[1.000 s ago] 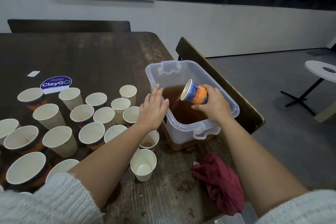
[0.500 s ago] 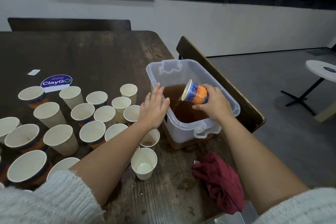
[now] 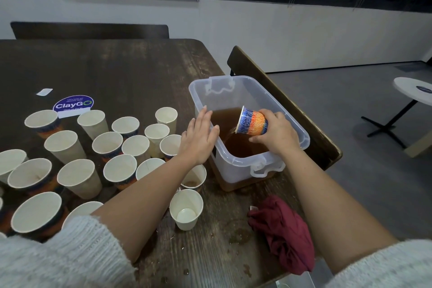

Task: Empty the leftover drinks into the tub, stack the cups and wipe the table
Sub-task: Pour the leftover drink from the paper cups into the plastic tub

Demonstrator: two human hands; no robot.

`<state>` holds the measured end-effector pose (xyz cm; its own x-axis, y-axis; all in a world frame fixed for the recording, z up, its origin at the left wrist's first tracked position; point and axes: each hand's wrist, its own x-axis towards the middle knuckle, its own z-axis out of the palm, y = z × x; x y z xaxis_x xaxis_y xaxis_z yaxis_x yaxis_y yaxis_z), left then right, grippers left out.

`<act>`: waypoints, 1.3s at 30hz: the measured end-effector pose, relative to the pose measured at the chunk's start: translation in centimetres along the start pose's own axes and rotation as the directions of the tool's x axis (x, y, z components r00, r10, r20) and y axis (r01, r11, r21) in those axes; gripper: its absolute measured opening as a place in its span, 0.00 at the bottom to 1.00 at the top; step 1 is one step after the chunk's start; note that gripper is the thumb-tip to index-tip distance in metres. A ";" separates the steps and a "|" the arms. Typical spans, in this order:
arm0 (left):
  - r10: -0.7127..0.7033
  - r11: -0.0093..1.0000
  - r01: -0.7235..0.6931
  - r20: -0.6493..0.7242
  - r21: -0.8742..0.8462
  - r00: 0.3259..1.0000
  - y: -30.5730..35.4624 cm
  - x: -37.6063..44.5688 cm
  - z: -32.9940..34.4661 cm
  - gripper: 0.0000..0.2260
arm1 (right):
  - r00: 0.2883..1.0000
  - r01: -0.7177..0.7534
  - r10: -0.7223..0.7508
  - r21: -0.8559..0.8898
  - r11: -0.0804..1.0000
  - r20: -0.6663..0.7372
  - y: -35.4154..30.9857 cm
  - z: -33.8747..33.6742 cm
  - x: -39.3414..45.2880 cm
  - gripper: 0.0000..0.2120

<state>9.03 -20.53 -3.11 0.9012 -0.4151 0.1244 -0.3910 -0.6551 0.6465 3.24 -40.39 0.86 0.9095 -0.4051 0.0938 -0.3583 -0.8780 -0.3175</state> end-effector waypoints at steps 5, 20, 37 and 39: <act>0.004 1.000 -0.004 0.005 0.006 1.000 -0.1 0.1 0.0 0.31 | 1.000 -0.008 0.007 -0.072 0.997 -0.013 -0.1 0.0 -0.1 0.39; 0.006 0.999 -0.007 0.022 0.046 1.000 0.0 0.1 -0.2 0.24 | 0.995 0.031 -0.050 -0.199 0.979 -0.091 -0.6 0.1 -0.4 0.36; -0.025 0.740 -0.067 -0.128 -0.669 0.992 -0.7 -2.4 -14.8 0.26 | 0.940 0.181 -0.340 0.833 0.523 0.009 -16.7 -1.4 -3.8 0.24; -0.045 0.743 -0.135 -0.251 -0.655 0.967 -2.3 -4.1 -18.1 0.25 | 0.889 0.188 -0.453 0.845 0.501 0.071 -20.9 -1.2 -5.0 0.18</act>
<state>9.63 -5.85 8.49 0.9360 -0.2135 0.2797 -0.2899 -0.0171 0.9569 5.87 -20.33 8.17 0.9856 0.0556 0.1599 0.1692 -0.3008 -0.9385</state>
